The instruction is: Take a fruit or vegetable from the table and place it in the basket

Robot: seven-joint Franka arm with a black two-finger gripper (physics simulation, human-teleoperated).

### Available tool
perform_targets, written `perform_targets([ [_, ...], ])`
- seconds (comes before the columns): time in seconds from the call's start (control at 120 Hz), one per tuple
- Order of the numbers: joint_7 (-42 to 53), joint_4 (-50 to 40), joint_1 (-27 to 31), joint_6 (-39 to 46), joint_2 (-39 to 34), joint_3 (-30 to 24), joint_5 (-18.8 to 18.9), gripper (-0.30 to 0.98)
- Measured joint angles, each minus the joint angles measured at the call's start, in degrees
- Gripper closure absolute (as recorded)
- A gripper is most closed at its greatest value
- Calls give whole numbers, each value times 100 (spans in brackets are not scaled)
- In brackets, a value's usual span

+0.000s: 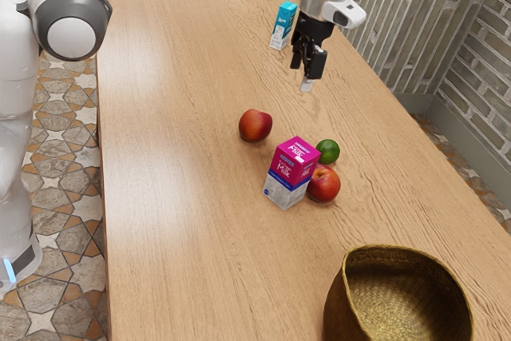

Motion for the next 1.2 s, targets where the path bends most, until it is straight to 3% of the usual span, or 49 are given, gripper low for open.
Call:
perform_targets([
  [0.367,3,59,-4,17,101,-31,1,0],
  [0.658,3,1966,5,-4,1493,-63,-6,0],
  [1.2,26,2250,188,41,1887,-209,-31,0],
])
